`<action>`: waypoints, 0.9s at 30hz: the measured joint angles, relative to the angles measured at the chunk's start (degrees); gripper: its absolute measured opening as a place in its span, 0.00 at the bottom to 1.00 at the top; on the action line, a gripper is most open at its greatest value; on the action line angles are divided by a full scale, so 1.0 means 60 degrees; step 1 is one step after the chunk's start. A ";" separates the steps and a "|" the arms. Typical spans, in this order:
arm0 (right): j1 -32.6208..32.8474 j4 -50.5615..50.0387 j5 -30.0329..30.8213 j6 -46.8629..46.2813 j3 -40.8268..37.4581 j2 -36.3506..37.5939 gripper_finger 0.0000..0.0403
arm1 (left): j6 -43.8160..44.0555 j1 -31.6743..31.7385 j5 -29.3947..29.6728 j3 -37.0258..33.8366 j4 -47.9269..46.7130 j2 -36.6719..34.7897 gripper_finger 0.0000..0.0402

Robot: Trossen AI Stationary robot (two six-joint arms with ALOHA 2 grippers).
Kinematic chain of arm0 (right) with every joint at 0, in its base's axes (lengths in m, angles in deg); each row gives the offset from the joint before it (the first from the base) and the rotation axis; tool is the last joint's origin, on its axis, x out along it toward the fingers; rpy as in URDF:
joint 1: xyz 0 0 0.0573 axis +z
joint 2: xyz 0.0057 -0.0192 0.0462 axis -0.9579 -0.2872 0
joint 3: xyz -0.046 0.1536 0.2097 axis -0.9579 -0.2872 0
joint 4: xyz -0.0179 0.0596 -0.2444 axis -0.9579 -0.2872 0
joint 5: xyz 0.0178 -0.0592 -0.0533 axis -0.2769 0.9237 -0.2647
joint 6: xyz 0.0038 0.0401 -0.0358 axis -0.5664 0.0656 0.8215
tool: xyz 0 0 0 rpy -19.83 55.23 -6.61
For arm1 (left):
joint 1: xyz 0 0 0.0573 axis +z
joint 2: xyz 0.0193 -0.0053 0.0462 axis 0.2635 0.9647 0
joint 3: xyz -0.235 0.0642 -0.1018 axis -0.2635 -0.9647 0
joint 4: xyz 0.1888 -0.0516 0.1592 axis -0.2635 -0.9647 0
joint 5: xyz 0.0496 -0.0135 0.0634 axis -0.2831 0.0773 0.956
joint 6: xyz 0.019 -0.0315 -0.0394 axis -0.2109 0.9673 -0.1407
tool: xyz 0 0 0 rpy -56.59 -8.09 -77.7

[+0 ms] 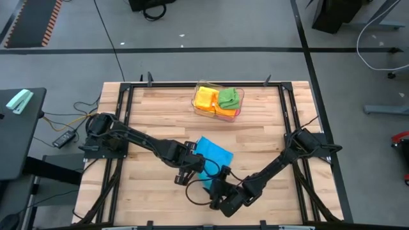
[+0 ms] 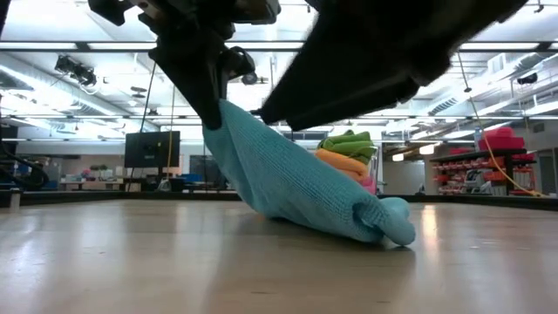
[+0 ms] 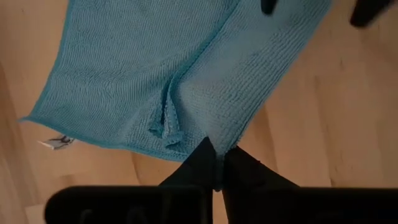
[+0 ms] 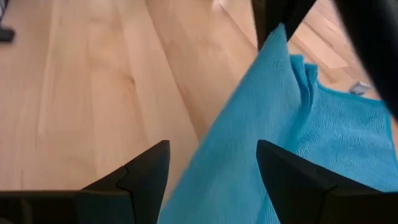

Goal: Fold microfiber towels
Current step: Fold the blue microfiber cloth

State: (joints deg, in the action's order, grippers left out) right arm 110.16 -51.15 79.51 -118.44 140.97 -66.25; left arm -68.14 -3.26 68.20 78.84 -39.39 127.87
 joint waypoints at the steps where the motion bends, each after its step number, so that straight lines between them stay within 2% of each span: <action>1: -0.0016 0.0182 0.0017 -0.0026 0.0000 -0.0008 0.62 | 0.0047 -0.0001 0.0001 0.0000 0.0013 0.0000 0.06; 5: -0.0054 0.1325 0.0616 0.0016 0.0004 -0.0375 0.61 | 0.0179 -0.0001 0.0003 -0.0007 0.0011 0.0011 0.07; 9: 0.0017 0.1115 0.1341 -0.0350 0.0256 -0.0758 0.59 | 0.0279 -0.0009 0.0009 -0.0071 0.0083 0.0022 0.03; 12: 0.0057 0.0806 0.1566 -0.0144 0.0995 -0.1230 0.58 | 0.0319 -0.0009 0.0009 -0.0080 0.0087 0.0029 0.03; 17: 0.0067 -0.1805 0.1712 -0.0487 0.2712 -0.2256 0.56 | 0.0362 -0.0009 0.0012 -0.0080 0.0111 0.0033 0.09; 21: 0.0111 -0.3901 0.1994 -0.1733 0.3621 -0.2583 0.55 | 0.0379 -0.0056 0.0020 -0.0080 0.0104 0.0044 0.06; 27: 0.0140 -0.4108 0.1795 -0.2449 0.3639 -0.2659 0.55 | 0.0340 -0.0074 0.0020 -0.0080 0.0135 0.0051 0.04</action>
State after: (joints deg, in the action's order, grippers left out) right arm 111.00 -75.80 90.28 -133.13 162.81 -82.20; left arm -66.10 -3.71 68.31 78.36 -38.57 128.18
